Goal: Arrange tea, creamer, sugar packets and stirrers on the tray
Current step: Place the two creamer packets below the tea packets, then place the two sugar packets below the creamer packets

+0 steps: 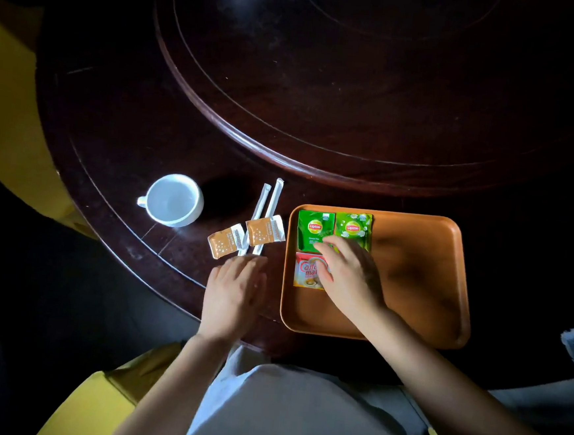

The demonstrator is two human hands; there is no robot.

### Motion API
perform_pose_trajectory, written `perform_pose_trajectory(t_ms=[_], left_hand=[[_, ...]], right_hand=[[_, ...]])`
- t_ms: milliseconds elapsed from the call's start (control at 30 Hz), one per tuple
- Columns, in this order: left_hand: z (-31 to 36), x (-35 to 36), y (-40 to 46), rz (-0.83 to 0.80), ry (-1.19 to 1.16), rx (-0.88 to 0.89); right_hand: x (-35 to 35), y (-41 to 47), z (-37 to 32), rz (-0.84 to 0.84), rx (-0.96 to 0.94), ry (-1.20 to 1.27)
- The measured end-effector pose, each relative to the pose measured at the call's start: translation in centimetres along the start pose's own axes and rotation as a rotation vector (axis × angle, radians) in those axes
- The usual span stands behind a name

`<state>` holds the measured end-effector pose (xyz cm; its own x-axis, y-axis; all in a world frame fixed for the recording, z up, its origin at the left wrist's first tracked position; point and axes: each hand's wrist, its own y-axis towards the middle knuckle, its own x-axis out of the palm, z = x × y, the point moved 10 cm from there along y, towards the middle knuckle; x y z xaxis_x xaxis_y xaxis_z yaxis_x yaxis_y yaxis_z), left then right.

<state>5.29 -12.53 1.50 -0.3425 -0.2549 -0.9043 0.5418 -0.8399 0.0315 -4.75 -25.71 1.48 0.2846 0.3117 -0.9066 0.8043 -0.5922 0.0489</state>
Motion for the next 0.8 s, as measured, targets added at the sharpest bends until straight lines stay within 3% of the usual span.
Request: perform_pose_trajectory(t_ms=[233,500,800], left_hand=[[-8.7,-0.9,2.7,-0.061,0.104,-0.331],[-9.5,1.1,4.0,-0.153,0.117,-0.322],[-10.2,0.8,3.2,-0.122,-0.008,-0.362]], right_hand=[[3.7,6.2,-5.8,-0.172,-0.172,-0.084],[7.5,8.3,-6.4,-0.332,-0.173,-0.275],[7.3,8.6,-6.8,-0.298,-0.167,-0.25]])
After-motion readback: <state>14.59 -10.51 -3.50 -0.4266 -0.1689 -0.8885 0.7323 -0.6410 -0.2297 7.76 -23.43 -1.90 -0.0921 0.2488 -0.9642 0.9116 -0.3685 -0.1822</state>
